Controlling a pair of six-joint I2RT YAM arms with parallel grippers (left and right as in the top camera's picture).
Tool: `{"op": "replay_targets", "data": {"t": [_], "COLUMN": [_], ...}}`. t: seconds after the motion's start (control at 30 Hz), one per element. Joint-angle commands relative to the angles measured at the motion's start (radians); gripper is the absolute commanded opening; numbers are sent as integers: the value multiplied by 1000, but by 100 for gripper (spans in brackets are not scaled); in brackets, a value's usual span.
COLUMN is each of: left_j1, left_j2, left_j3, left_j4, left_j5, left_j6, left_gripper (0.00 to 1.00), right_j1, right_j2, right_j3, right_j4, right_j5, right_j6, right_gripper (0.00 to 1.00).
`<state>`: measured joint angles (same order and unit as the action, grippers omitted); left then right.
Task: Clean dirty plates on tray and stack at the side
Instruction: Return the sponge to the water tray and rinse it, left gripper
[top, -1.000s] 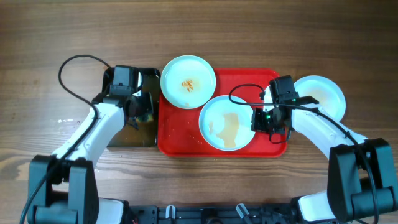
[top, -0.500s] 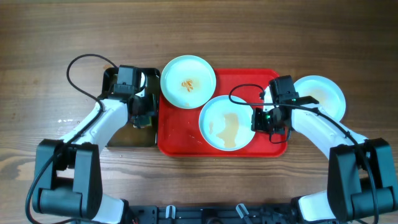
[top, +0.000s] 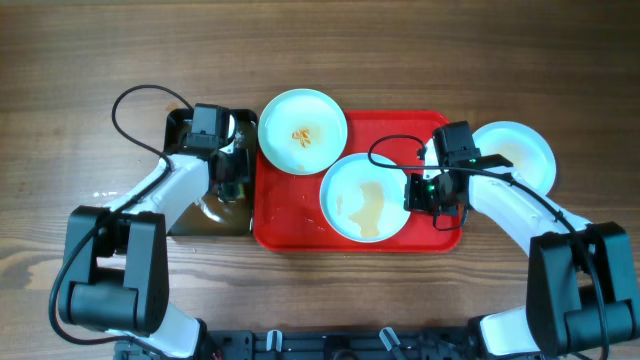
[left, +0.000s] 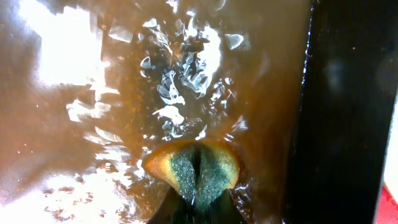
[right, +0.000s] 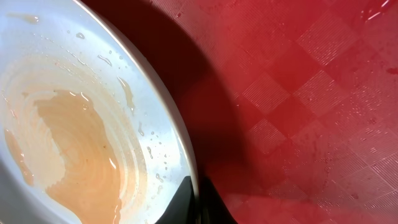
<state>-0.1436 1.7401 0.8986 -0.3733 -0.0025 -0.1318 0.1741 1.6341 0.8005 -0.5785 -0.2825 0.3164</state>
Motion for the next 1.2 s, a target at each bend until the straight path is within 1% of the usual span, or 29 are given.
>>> {"op": "replay_targets", "data": {"t": [0.0,0.03,0.07,0.13,0.2,0.23,0.33,0.37,0.4,0.47,0.5,0.53,0.57,0.63,0.7,0.77,0.8,0.83,0.87,0.9,1.07,1.1,1.13,1.17], "left_j1": [3,3,2,2,2,3,2,2,2,3,3,3,3,3,2,3,3,2,2,2,3,3,3,3], "left_j2": [18,13,12,12,12,12,12,12,12,12,12,12,12,12,12,12,12,12,12,12,12,12,12,12], "left_j3": [-10,-10,-10,-10,-10,-10,-10,-10,-10,-10,-10,-10,-10,-10,-10,-10,-10,-10,-10,-10,-10,-10,-10,-7], "left_j4": [-10,-26,-46,-117,-167,-178,-201,-201,-200,-200,-200,-200,-202,-221,-268,-298,-299,-302,-305,-305,-289,-281,-269,-261], "left_j5": [8,9,12,13,13,13,23,44,60,58,57,58,58,58,58,58,60,64,69,69,69,68,69,68], "left_j6": [5,-5,-6,-10,-10,-10,-10,-10,-10,-10,-10,-10,-11,-11,-11,-36,-49,-60,-60,-60,-60,-59,-60,-59], "left_gripper": [24,34,39,42,41,40,31,24,4,4,10,35,43,43,46,46,43,37,14,4,4,17,35,38], "right_j1": [-1,-1,-1,-1,-1,-1,-1,-1,-1,-1,-1,-1,-1,-1,-1,-1,-1,-1,-1,-1,-1,-1,-1,-1], "right_j2": [14,14,14,14,14,14,14,14,14,14,14,14,14,14,14,14,14,14,14,14,14,14,14,14], "right_j3": [-38,-38,-38,-38,-38,-38,-38,-38,-38,-38,-38,-38,-38,-38,-38,-38,-38,-38,-38,-38,-38,-38,-38,-38], "right_j4": [-14,-14,-14,-14,-14,-14,-14,-14,-14,-14,-12,-11,-12,-12,-11,-9,-9,-9,-9,-9,-6,-4,-2,2], "right_j5": [64,64,64,64,64,64,64,64,64,60,56,57,56,51,37,34,34,34,34,34,34,34,34,34], "right_j6": [-2,-2,-2,-2,-2,-1,-2,-1,-1,-2,-1,-2,-2,-2,-1,-1,-1,-1,-2,-1,-2,-1,-1,-1], "right_gripper": [4,4,4,4,4,4,4,4,4,5,5,5,6,6,9,9,9,9,9,9,9,9,11,12]}}
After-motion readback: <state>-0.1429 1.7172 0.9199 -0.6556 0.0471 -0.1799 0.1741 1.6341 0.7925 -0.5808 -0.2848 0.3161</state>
